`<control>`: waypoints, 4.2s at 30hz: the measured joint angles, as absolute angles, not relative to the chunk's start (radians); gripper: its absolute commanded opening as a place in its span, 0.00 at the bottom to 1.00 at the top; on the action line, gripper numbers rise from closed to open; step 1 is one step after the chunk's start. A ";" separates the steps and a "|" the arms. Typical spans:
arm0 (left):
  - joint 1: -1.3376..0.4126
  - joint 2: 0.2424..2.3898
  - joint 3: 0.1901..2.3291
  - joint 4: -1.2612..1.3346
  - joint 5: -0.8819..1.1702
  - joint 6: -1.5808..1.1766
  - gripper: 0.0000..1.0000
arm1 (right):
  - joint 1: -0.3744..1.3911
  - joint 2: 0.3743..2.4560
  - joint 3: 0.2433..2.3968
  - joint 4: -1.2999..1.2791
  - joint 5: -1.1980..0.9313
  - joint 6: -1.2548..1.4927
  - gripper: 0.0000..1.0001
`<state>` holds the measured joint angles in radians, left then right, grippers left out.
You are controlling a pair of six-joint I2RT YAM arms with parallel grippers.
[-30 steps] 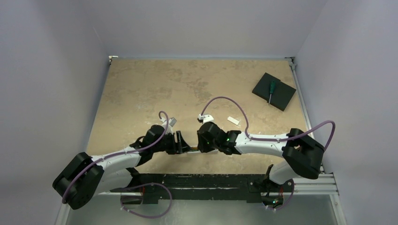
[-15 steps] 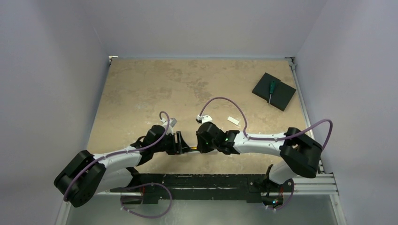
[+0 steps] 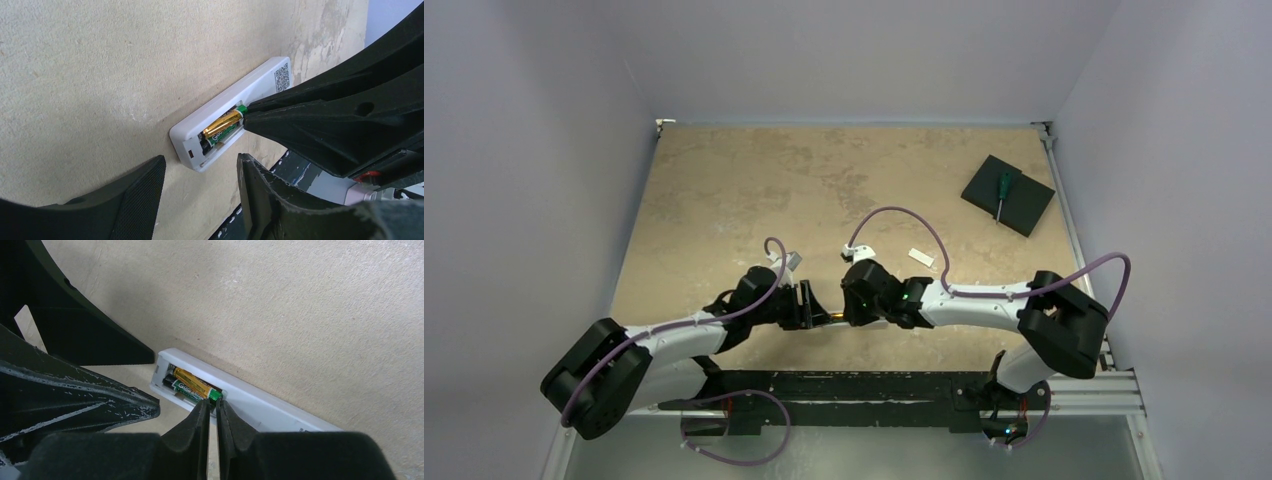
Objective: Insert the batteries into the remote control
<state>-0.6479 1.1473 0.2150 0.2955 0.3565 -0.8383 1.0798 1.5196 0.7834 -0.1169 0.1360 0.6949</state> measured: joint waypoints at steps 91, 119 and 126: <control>-0.648 1.166 0.219 0.283 0.348 -0.826 0.39 | 1.232 1.721 1.110 -0.436 0.402 0.545 0.09; -0.647 1.051 0.253 0.133 0.257 -0.808 0.40 | 1.231 1.725 1.064 -0.344 0.402 0.552 0.18; -0.647 1.034 0.274 0.103 0.253 -0.807 0.41 | 1.223 1.642 1.056 -0.387 0.436 0.546 0.28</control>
